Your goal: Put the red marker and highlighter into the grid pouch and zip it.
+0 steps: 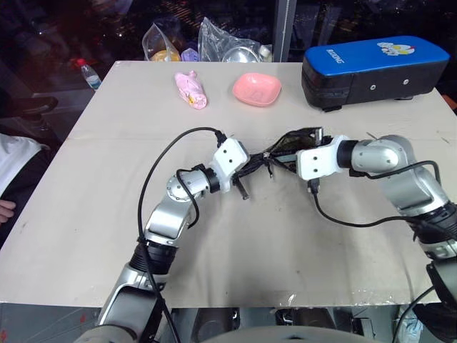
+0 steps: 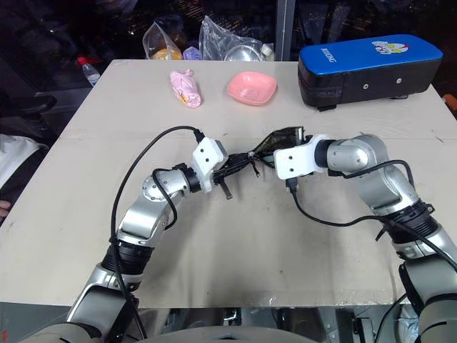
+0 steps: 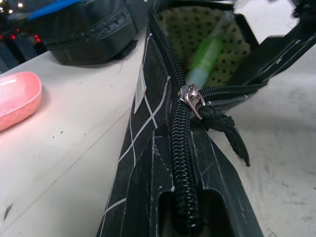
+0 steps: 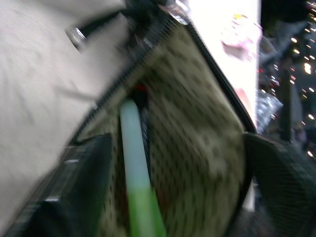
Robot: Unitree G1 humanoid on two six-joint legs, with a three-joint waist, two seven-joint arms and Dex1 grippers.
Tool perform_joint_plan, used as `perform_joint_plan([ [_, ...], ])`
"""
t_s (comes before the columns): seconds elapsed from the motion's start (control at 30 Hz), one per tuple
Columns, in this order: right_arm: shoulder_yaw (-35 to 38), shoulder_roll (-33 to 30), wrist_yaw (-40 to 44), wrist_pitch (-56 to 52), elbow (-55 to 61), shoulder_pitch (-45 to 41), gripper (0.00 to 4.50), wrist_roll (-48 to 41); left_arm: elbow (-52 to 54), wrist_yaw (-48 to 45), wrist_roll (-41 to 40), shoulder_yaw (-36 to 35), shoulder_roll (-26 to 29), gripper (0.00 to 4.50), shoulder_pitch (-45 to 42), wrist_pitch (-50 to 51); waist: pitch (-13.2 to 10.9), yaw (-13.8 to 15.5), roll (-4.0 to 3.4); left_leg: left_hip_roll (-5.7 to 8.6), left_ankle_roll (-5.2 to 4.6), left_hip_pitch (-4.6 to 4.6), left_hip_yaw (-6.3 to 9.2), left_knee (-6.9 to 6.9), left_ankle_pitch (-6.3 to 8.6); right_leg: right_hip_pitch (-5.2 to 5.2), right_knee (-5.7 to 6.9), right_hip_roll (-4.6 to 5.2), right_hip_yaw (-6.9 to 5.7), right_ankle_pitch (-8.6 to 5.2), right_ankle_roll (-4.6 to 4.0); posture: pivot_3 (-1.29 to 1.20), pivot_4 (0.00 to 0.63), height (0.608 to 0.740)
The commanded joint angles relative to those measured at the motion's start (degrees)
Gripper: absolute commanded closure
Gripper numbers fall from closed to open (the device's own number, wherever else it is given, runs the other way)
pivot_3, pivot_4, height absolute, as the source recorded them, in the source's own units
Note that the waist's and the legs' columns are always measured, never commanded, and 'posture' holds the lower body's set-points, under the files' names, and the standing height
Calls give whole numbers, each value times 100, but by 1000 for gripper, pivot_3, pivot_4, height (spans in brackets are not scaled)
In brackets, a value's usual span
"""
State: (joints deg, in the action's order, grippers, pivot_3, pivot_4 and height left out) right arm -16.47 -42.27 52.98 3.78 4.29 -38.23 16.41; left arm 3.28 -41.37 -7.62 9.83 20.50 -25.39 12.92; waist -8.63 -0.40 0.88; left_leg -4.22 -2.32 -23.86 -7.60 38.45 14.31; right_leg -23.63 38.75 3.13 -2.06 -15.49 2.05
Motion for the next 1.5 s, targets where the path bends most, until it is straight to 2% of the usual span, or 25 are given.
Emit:
perform_joint_plan([
  [0.03, 1024, 105, -75, -945, 916, 387, 29, -1024, 113, 44, -310, -222, -109, 4500, -44, 163, 0, 3, 0, 0, 0, 0, 0, 0, 0, 0, 0, 0, 0, 0, 0, 0, 150, 740],
  [0.17, 1774, 619, -371, -2821, 2065, 707, 29, -2159, -9, 21, -427, -260, -196, 4500, -125, 272, 0, -11, 0, -1, 1, 1, 3, 0, 0, 0, 8, -1, 1, 0, 0, 0, 150, 740],
  [0.3, 2190, 1205, -852, -4694, 3286, 1205, 29, -3364, -81, 73, -549, -278, -335, 4500, -214, 421, 1, 0, 1, -1, 2, 1, 8, 1, -1, 2, 8, -1, -2, 0, -1, 0, 150, 740],
  [0.43, 2227, 1790, -1426, -6000, 3959, 1549, 29, -4206, -121, 60, -577, -285, -383, 4500, -287, 506, 2, 14, 1, 0, 1, 0, 11, 2, -1, 4, 8, 0, -2, 0, -1, 0, 150, 740],
  [0.57, 1982, 2407, -2164, -7189, 4071, 1856, 29, -4605, -86, -21, -645, -308, -345, 4500, -349, 662, 3, -3, 2, 0, 0, 0, 15, 2, 0, 4, 10, 0, -4, 0, -2, 0, 150, 740],
  [0.77, 1793, 2922, -2966, -7643, 3455, 1762, 29, -4482, -19, -85, -677, -315, -275, 4500, -385, 758, 3, -15, 2, 3, 0, -1, 14, 1, 0, 4, 8, 0, -3, 0, -2, 0, 150, 740],
  [0.87, 1846, 3331, -3268, -7483, 2913, 1427, 29, -4443, 27, -138, -654, -280, -200, 4500, -386, 790, 3, -45, 1, 2, 0, -1, 16, 1, 0, 3, 9, -2, -5, 0, -2, 0, 150, 740],
  [1.1, 1637, 3616, -3437, -7026, 2279, 1065, 29, -4411, 113, -158, -637, -276, -68, 4500, -369, 837, 3, -31, 1, 2, 0, -4, 13, -4, 0, 2, 1, -2, -4, 1, -1, 0, 150, 740],
  [1.23, 1550, 3720, -3419, -6667, 2060, 956, 1866, -4426, 193, -182, -568, -220, 35, 4500, -308, 848, 3, -38, 1, 2, 0, -3, 14, -4, 0, 1, 5, -2, -5, 1, -2, 0, 150, 740],
  [1.27, 1543, 3729, -3407, -6604, 2037, 949, 2154, -4436, 203, -194, -552, -206, 63, 4500, -292, 846, 3, -42, 1, 2, 0, -3, 14, -4, 0, 1, 5, -2, -5, 1, -2, 0, 150, 740],
  [1.43, 1539, 3709, -3373, -6391, 2025, 997, 4380, -4499, 198, -245, -496, -136, 162, 4500, -239, 800, 3, -41, 1, 0, 0, -3, 14, -6, 0, 0, 4, -3, -5, 0, -2, 0, 150, 740],
  [1.5, 1554, 3714, -3374, -6340, 2037, 1017, 4458, -4534, 181, -260, -481, -119, 177, 4500, -233, 777, 3, -40, 1, 0, 0, -3, 13, -6, 0, 0, 4, -2, -5, 1, -2, 0, 150, 740],
])
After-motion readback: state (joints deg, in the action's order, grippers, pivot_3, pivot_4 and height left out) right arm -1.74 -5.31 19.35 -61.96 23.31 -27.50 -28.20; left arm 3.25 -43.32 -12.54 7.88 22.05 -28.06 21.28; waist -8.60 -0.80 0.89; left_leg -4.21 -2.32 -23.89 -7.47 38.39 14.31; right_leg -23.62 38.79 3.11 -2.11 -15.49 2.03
